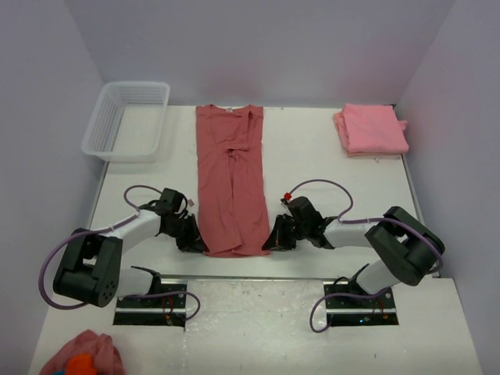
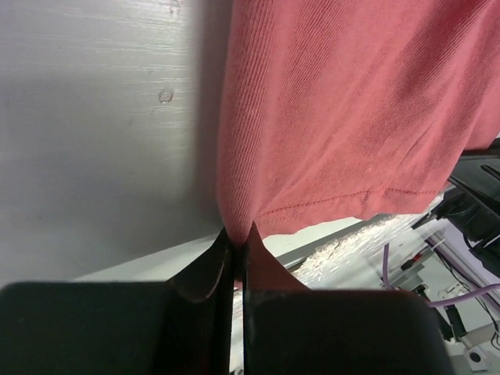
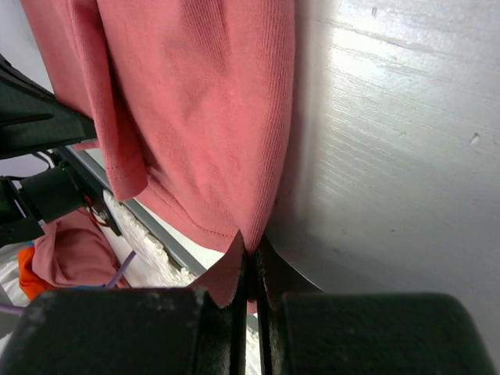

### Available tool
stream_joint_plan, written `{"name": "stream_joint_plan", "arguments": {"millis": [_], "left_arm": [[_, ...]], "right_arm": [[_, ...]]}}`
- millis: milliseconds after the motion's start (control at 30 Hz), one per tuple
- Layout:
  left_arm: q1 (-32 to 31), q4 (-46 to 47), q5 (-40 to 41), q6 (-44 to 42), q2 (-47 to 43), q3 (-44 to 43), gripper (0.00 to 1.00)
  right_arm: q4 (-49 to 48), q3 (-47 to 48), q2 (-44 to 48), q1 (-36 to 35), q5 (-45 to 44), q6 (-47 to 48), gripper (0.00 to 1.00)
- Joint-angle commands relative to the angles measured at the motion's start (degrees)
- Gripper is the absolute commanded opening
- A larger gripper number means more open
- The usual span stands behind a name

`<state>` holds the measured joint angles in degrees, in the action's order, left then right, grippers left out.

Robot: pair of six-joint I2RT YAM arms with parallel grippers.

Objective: Fold and stack the t-shirts
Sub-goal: Grab the bottom of the folded rectangular tshirt with both arms

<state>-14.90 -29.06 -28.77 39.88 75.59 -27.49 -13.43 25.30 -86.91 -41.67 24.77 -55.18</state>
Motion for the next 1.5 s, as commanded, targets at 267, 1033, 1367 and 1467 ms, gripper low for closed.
{"name": "stream_joint_plan", "arguments": {"millis": [267, 1033, 1367, 1467], "left_arm": [[0.04, -8.82, 5.14, -1.73, -6.24, -1.78, 0.00], [-0.75, -19.10, 9.08, -3.75, -13.98, -12.24, 0.00], [-0.75, -15.33, 18.04, -6.30, -3.99, -23.48, 0.00], [-0.75, -13.39, 20.06, -8.06, 3.38, -30.50, 0.00]], "right_arm": [[18.26, 2.03, 7.46, -0.08, -10.98, 7.19, 0.00], [34.78, 9.92, 18.98, -7.02, -15.53, 9.29, 0.00], [44.19, 31.81, 5.28, -2.82, -21.78, 18.16, 0.00], [46.56, 39.98, -0.78, 1.48, -22.05, 21.67, 0.00]]}}
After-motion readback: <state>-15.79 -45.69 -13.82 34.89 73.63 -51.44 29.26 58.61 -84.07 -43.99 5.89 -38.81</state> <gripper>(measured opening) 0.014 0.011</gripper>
